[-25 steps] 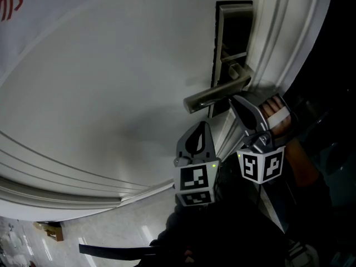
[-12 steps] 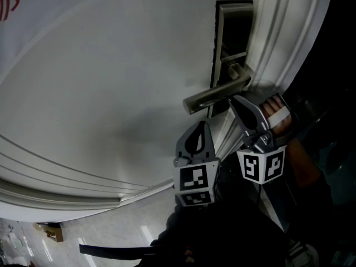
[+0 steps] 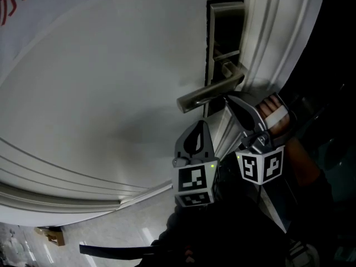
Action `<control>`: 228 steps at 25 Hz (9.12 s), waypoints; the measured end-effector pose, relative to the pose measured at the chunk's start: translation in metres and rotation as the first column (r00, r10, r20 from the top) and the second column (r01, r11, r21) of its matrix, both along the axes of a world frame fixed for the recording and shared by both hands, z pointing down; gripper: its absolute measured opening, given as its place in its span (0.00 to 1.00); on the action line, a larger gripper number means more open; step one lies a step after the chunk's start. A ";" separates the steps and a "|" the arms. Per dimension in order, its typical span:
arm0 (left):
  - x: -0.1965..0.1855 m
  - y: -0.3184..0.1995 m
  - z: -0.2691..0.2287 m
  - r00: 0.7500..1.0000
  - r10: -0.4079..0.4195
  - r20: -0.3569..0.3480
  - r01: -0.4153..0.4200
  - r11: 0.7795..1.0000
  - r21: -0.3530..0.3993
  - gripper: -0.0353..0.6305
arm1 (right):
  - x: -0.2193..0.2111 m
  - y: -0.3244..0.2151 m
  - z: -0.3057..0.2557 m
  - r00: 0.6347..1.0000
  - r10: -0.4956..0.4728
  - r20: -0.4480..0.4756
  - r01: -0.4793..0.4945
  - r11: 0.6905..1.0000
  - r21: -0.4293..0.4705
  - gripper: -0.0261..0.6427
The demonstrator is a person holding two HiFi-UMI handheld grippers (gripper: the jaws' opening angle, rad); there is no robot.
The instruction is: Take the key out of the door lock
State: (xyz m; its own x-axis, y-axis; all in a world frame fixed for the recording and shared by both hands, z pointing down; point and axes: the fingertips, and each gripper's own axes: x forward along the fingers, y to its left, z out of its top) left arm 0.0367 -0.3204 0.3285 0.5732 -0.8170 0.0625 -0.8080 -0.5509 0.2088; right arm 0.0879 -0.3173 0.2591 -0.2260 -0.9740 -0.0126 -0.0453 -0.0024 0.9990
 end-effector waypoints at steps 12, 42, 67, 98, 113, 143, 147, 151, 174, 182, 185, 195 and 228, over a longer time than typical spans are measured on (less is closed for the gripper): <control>-0.001 0.002 0.002 1.000 0.003 0.004 -0.003 1.000 -0.011 0.05 | 0.000 0.000 0.000 1.000 0.003 0.008 -0.003 1.000 0.004 0.06; -0.003 -0.002 0.004 1.000 0.003 0.003 -0.003 1.000 -0.011 0.05 | 0.000 0.001 0.000 1.000 0.006 -0.027 -0.005 1.000 0.023 0.06; -0.006 -0.005 0.005 1.000 -0.004 -0.009 0.004 1.000 -0.015 0.05 | 0.001 0.000 0.000 0.999 0.017 -0.030 -0.017 1.000 0.019 0.06; -0.002 0.004 0.003 1.000 0.017 -0.021 -0.018 1.000 -0.015 0.05 | 0.002 0.009 0.001 0.999 0.021 -0.044 -0.020 1.000 0.023 0.06; 0.001 0.002 0.004 1.000 0.024 -0.019 -0.025 1.000 -0.013 0.05 | 0.003 0.011 0.001 0.999 0.018 -0.044 -0.017 1.000 0.025 0.06; 0.000 0.005 0.002 1.000 0.020 -0.019 -0.021 1.000 -0.014 0.05 | 0.004 0.012 0.002 0.999 0.019 -0.045 -0.018 1.000 0.016 0.06; 0.000 0.005 0.001 1.000 0.020 -0.021 -0.021 1.000 -0.015 0.05 | 0.004 0.012 0.001 0.999 0.020 -0.045 -0.020 1.000 0.014 0.06; 0.000 0.003 0.001 1.000 0.016 -0.022 -0.017 1.000 -0.017 0.05 | 0.004 0.012 0.001 0.999 0.017 -0.045 -0.017 1.000 0.011 0.06; 0.000 -0.004 0.001 0.999 0.025 -0.022 -0.026 0.999 -0.019 0.05 | 0.000 0.011 0.003 0.999 0.004 -0.043 -0.004 1.000 0.004 0.06; 0.003 -0.005 0.001 0.999 0.029 -0.017 -0.029 1.000 -0.011 0.05 | 0.003 0.013 0.001 0.999 0.008 -0.036 -0.007 1.000 0.011 0.06; 0.003 -0.005 -0.001 1.000 0.026 -0.017 -0.026 1.000 -0.009 0.05 | 0.003 0.013 0.001 0.999 0.006 -0.036 -0.006 1.000 0.011 0.06; 0.003 -0.001 0.000 0.999 0.027 -0.022 -0.027 1.000 -0.009 0.05 | 0.004 0.017 0.002 0.999 0.010 -0.043 -0.010 1.000 0.012 0.06; 0.005 0.004 0.000 0.999 0.026 -0.026 -0.027 1.000 -0.012 0.05 | 0.007 0.022 0.002 0.999 0.011 -0.038 -0.011 1.000 0.013 0.06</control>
